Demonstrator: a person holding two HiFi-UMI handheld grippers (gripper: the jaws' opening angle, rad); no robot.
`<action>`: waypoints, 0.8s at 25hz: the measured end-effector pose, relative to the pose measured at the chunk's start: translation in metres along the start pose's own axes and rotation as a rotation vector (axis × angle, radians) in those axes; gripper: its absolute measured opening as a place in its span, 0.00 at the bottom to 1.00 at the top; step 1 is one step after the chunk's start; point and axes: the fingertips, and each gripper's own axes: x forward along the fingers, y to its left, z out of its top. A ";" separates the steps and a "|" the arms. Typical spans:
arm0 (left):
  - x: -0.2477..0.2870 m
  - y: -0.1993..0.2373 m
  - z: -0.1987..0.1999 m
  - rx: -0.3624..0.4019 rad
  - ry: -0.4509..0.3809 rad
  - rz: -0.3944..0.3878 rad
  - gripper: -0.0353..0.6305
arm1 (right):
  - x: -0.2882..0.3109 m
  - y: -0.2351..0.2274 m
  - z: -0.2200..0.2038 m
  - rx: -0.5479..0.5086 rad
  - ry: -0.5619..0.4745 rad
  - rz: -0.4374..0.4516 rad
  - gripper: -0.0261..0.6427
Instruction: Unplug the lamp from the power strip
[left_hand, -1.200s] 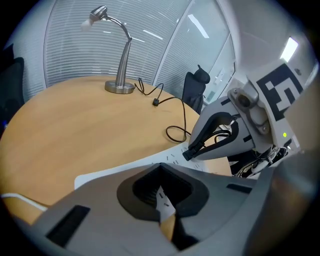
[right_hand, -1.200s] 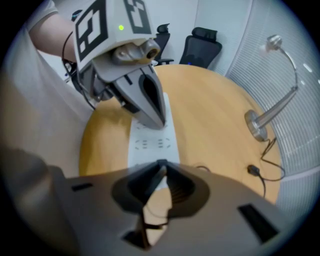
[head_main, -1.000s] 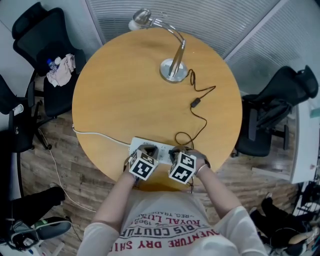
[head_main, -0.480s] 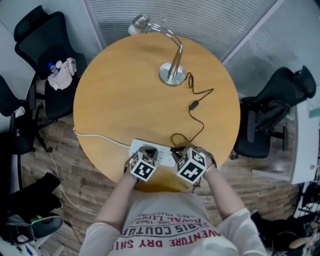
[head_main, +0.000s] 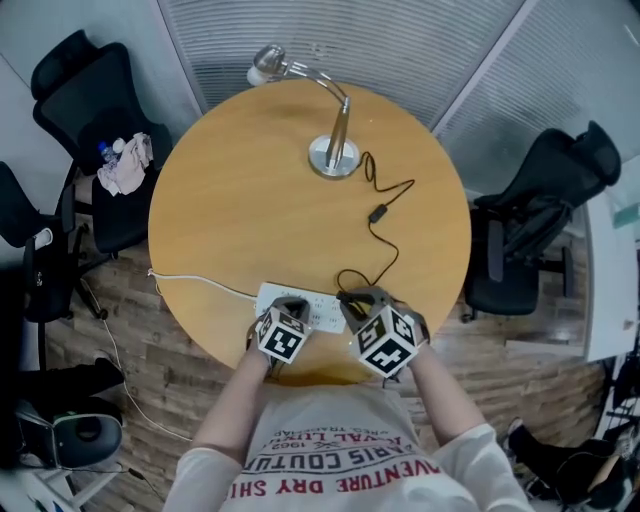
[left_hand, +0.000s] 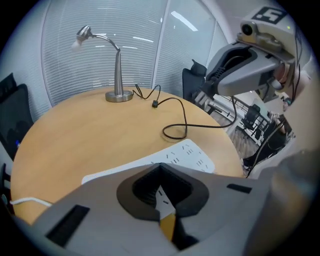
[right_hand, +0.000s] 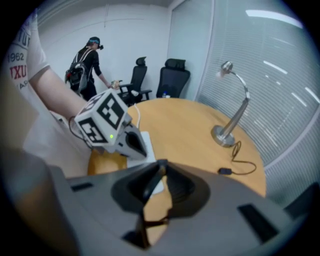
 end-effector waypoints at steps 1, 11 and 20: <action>-0.003 0.000 -0.003 -0.025 0.002 -0.013 0.09 | -0.004 -0.001 0.002 0.019 -0.026 -0.014 0.14; -0.056 -0.003 0.036 0.007 -0.206 0.077 0.09 | -0.042 -0.019 0.019 0.252 -0.270 -0.135 0.14; -0.170 -0.010 0.144 0.089 -0.645 0.182 0.09 | -0.082 -0.035 0.032 0.389 -0.500 -0.224 0.14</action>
